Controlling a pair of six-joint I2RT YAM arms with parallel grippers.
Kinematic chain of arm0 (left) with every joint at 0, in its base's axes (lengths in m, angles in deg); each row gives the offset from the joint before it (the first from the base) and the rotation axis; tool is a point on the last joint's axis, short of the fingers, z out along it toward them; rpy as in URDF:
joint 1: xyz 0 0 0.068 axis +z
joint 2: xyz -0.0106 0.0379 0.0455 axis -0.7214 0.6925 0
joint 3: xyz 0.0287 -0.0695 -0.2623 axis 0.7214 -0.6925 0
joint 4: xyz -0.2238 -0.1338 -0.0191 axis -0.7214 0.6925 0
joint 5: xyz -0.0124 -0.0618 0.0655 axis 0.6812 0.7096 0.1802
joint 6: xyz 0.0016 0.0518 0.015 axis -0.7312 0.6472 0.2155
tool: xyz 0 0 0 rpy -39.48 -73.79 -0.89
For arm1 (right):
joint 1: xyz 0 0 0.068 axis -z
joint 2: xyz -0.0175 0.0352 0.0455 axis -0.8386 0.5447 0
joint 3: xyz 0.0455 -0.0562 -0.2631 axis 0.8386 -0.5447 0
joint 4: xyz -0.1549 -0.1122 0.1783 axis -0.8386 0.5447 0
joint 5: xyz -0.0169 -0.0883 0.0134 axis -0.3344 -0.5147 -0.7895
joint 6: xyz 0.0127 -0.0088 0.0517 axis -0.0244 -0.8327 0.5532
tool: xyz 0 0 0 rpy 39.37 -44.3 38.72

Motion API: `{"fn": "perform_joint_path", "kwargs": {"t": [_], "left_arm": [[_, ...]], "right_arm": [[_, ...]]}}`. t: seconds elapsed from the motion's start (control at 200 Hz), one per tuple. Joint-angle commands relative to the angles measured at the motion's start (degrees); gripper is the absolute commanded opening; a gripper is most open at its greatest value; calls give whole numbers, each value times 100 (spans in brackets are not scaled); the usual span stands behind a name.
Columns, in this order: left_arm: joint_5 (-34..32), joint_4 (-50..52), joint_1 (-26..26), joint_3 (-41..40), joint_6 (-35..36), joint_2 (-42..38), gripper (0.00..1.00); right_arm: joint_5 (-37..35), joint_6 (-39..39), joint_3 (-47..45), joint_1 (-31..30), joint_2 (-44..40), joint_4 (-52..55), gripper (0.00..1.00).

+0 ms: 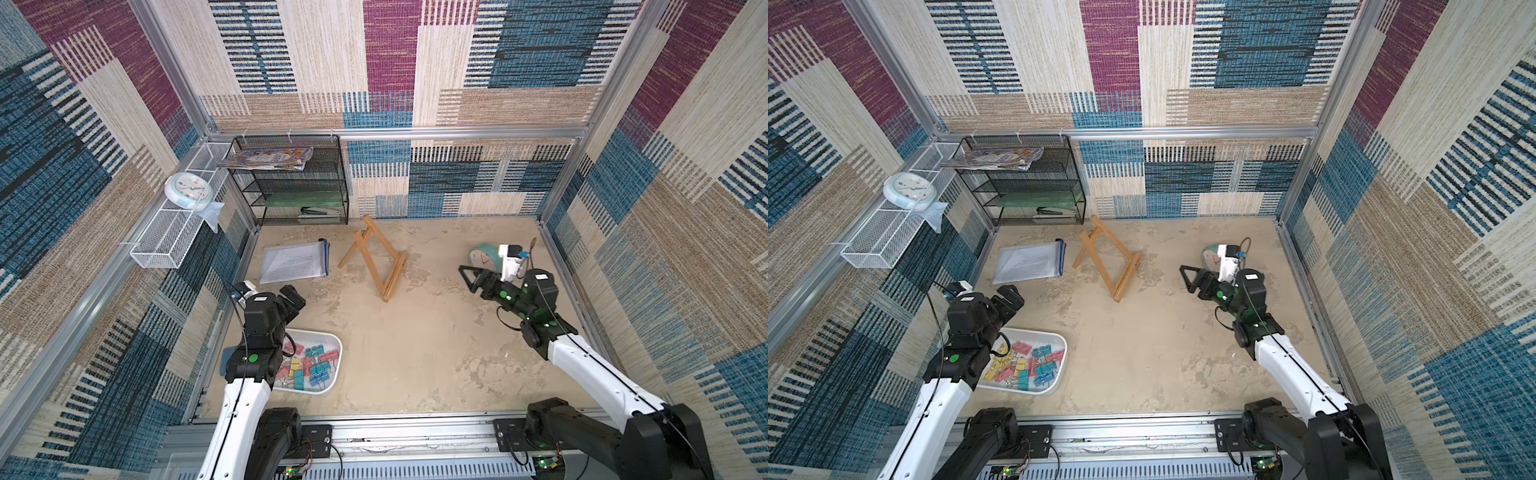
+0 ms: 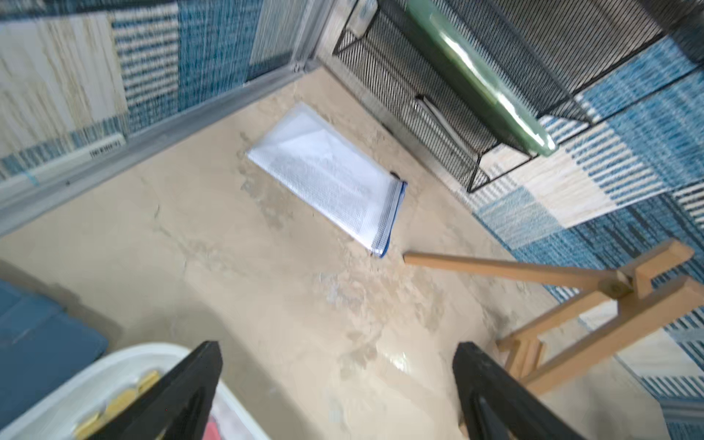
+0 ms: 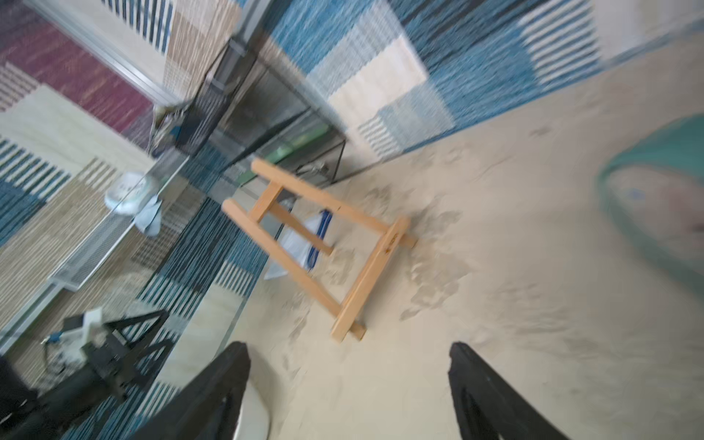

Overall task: Take out the binder clips from the storage box
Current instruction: Move the storage box to the center of the board.

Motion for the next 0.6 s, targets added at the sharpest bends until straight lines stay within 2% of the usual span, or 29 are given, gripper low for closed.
{"fn": "perform_joint_path", "kwargs": {"t": [0.0, 0.155, 0.25, 0.356, 0.446, 0.596], "left_arm": [[220, 1582, 11, 296, -426, 0, 99], [135, 2447, 7, 883, -51, 78, 99], [137, 2855, 16, 1166, 273, 192, 99], [40, 3063, 9, 1337, 582, 166, 99], [-297, 3061, 15, 1209, 706, 62, 99], [-365, 3064, 14, 964, 912, 37, 99]], "right_arm": [[-549, 221, 382, -913, 690, 861, 82], [-1001, 60, 1556, -2296, 2073, 1464, 81], [-1224, 74, 2291, -2884, 2811, 1715, 81], [-1266, 59, 2990, -3351, 3553, 1875, 80], [-1155, -34, 3712, -3692, 4191, 2226, 79], [-1280, -105, 4642, -4108, 5079, 2830, 78]]}}
